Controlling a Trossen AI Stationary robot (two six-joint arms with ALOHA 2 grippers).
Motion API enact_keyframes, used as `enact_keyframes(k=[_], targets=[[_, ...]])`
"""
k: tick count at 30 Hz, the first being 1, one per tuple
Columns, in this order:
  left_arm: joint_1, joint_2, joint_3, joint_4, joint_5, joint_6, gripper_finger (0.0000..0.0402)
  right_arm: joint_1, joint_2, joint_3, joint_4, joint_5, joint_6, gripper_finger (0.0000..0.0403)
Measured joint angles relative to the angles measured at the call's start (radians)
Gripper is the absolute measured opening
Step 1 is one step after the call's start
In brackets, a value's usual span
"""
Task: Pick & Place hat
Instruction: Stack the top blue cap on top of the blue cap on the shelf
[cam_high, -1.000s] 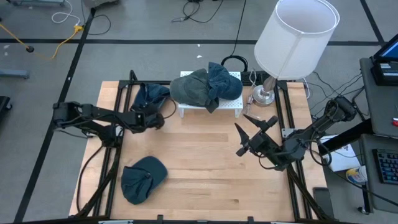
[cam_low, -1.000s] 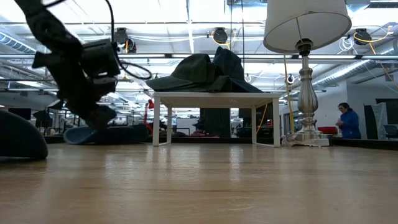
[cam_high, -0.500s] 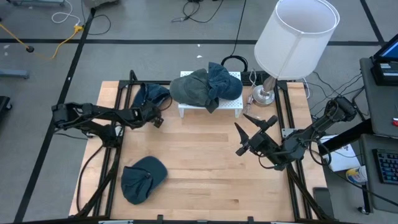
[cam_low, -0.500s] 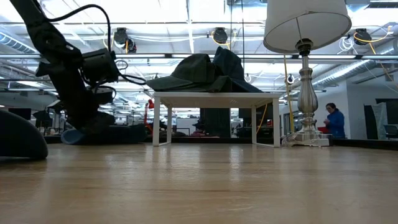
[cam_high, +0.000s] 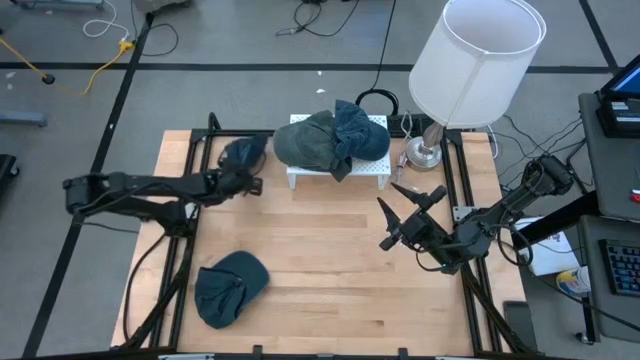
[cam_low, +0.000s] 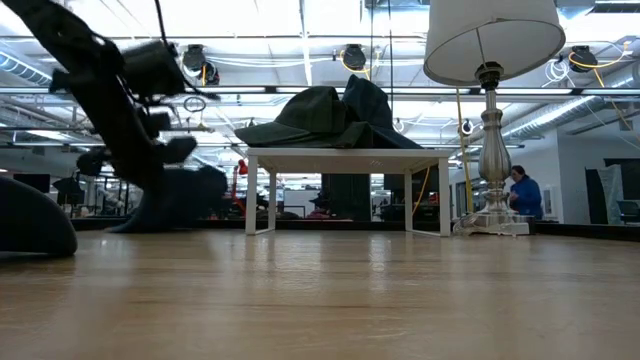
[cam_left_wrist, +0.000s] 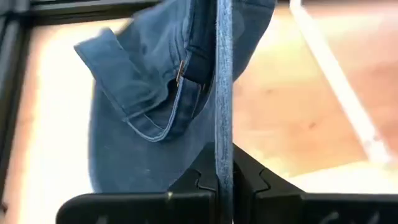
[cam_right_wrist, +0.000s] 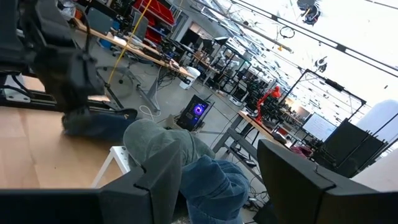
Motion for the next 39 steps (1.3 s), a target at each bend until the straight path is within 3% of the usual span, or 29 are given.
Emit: enact_keyframes(k=[3, 12, 17, 23, 27, 32, 39], targets=[[-0.01, -0.094, 0.008, -0.027, -0.039, -0.095, 0.0009, 0.0, 0.0, 0.0, 0.0, 0.0, 0.0, 0.0201], [-0.055, -0.332, 0.009, 0.056, -0.182, -0.17, 0.0008, 0.0, 0.0, 0.0, 0.0, -0.001, -0.002, 0.0201], [-0.099, -0.425, 0.009, 0.293, -0.33, -0.073, 0.0008, 0.0, 0.0, 0.0, 0.032, -0.008, 0.029, 0.0201], [-0.139, -0.455, 0.01, 0.745, -0.403, 0.245, 0.0008, 0.0, 0.0, 0.0, 0.12, -0.202, 0.185, 0.0201], [-0.173, -0.454, 0.01, 1.047, -0.404, 0.465, 0.0008, 0.0, 0.0, 0.0, 0.128, -0.337, 0.356, 0.0201], [-0.219, -0.454, 0.01, 1.311, -0.377, 0.66, 0.0008, -0.027, 0.0, 0.0, 0.129, -0.498, 0.648, 0.0201], [-0.27, -0.381, 0.016, 1.589, -0.16, 0.77, 0.0008, -0.128, 0.0, 0.0, 0.127, -0.623, 1.148, 0.0201]])
